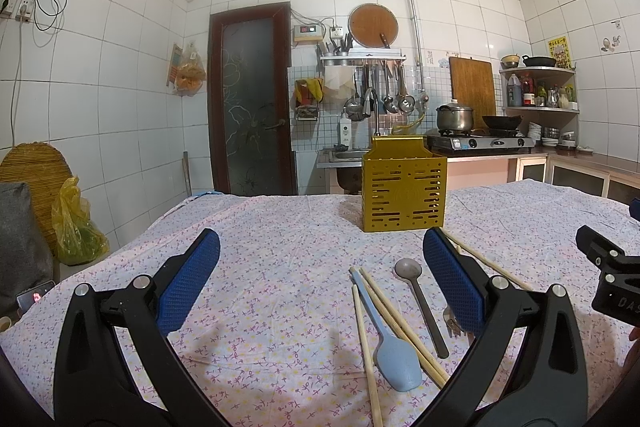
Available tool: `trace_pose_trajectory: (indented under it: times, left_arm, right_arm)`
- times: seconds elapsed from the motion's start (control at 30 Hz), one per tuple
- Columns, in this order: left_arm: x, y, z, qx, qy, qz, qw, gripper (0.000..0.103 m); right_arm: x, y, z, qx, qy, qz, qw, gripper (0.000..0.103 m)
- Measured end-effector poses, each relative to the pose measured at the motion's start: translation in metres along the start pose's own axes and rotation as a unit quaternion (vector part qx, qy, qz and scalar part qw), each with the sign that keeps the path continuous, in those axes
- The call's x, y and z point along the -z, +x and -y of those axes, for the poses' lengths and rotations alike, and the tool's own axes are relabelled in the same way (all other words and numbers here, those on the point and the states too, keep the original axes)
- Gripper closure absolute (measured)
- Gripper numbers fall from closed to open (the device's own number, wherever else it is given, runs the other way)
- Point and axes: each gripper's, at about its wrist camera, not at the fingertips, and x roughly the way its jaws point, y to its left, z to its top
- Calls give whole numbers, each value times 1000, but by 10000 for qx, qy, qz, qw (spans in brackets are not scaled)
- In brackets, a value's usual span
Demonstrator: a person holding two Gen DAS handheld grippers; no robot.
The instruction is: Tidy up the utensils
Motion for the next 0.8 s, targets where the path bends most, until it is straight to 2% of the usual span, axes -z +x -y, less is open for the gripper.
trace_pose_trajectory:
  times: [0.47,0.7,0.8]
  left_arm:
    - [-2,3,1,42,-2,-64,10000,5]
    - [1,8,-4,6,11,-204,9998,5]
    - [1,14,-5,58,-9,-356,9993,5]
  right_arm:
    - [1,-5,-6,36,-166,18,9999,4]
    - [0,-7,-11,37,-305,14,9995,4]
    - [-1,-6,-16,-87,-409,-61,9991,4]
